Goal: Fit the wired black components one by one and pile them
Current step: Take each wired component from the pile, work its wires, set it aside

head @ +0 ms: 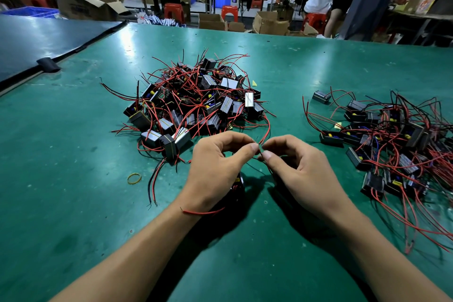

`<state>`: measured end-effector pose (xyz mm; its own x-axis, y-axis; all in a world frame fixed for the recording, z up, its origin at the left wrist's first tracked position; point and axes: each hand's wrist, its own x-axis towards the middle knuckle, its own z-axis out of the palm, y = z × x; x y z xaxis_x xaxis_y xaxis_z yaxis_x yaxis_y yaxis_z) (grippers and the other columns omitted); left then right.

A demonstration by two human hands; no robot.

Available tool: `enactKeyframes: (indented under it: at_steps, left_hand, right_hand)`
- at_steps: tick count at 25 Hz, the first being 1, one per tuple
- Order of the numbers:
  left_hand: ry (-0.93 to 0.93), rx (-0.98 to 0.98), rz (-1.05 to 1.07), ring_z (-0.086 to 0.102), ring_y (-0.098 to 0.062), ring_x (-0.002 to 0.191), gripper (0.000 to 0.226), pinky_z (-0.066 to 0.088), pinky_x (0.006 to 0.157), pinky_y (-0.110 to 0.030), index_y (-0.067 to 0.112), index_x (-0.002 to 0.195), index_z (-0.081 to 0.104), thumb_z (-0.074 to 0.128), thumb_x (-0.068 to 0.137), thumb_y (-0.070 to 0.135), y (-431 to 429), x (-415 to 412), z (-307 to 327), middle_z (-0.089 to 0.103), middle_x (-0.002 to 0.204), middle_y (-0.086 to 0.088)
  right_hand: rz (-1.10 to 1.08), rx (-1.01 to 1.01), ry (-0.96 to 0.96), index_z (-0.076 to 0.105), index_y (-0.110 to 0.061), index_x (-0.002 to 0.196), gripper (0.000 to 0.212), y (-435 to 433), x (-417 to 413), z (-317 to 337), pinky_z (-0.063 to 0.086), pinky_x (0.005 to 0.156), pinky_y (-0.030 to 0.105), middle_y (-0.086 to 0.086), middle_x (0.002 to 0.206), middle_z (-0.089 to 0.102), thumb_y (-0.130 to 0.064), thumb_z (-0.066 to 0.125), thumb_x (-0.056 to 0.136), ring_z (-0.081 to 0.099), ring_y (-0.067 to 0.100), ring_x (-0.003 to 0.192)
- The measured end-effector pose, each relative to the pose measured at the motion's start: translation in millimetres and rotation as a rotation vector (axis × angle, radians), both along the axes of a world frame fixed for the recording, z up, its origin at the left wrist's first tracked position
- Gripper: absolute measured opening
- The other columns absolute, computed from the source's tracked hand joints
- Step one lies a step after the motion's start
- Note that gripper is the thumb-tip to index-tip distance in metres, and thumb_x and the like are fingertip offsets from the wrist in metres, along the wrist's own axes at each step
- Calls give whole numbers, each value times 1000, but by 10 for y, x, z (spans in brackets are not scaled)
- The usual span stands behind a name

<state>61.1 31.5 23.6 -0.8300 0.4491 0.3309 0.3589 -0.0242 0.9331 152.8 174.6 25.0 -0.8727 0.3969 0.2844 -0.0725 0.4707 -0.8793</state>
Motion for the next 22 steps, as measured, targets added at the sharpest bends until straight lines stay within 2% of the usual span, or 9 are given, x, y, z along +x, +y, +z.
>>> enactKeyframes:
  at_steps: [2, 4, 6, 8, 12, 15, 20, 22]
  left_hand:
    - [118, -51, 33, 66, -2, 73, 1, 48, 71, -11, 12, 83, 76, 76, 82, 12, -16, 12, 24, 74, 76, 5]
    - [215, -85, 41, 67, -5, 74, 2, 52, 72, -18, 13, 83, 76, 77, 82, 12, -24, 31, 38, 74, 77, 7]
    - [306, -119, 26, 67, -5, 71, 4, 55, 74, -29, 12, 85, 77, 76, 82, 10, -26, 48, 29, 74, 76, 7]
    - [370, -153, 16, 68, -4, 71, 4, 54, 76, -37, 13, 86, 78, 76, 82, 10, -22, 53, 10, 74, 77, 7]
    - [384, -147, 12, 69, -4, 72, 6, 54, 78, -42, 16, 86, 78, 77, 81, 14, -13, 35, -19, 75, 78, 7]
    - [425, -167, 12, 69, -3, 73, 6, 51, 81, -46, 18, 85, 78, 79, 80, 17, -7, 36, -33, 75, 78, 9]
    - [526, -241, 41, 65, 0, 74, 6, 40, 85, -37, 26, 86, 77, 75, 81, 30, -9, 54, -50, 73, 77, 14]
    - [523, -246, 38, 64, 0, 74, 7, 41, 84, -37, 26, 86, 77, 75, 81, 30, -11, 46, -46, 73, 77, 14]
  right_hand:
    - [-6, 11, 67, 68, -28, 105, 16, -41, 19, 39, 51, 58, 27, -10, 91, 72, -25, 73, 90, 62, 28, 60]
    - [-8, 59, 127, 69, -29, 106, 19, -62, 29, 65, 46, 53, 22, -12, 88, 71, -28, 75, 88, 58, 19, 51]
    - [-48, 165, 165, 73, -25, 98, 12, -62, 22, 66, 40, 54, 14, -21, 75, 68, -27, 77, 86, 53, 7, 48]
    - [-96, 258, 190, 75, -21, 87, 5, -56, 9, 70, 37, 55, 9, -23, 68, 65, -23, 78, 85, 52, 6, 50]
    - [-126, 332, 160, 72, -19, 81, 9, -60, -12, 65, 39, 60, 11, -14, 72, 67, -22, 74, 89, 57, 5, 62]
    - [-114, 280, 51, 66, -19, 75, 20, -62, -16, 51, 36, 56, 11, -14, 62, 61, -24, 68, 94, 52, 3, 58]
    - [-127, 162, -113, 63, -14, 70, 29, -14, -50, 44, 33, 52, 15, -16, 52, 50, -28, 63, 95, 42, 3, 52]
    - [-106, 114, -125, 66, -14, 71, 27, 11, -49, 49, 34, 53, 15, -16, 52, 51, -29, 64, 94, 42, 0, 52]
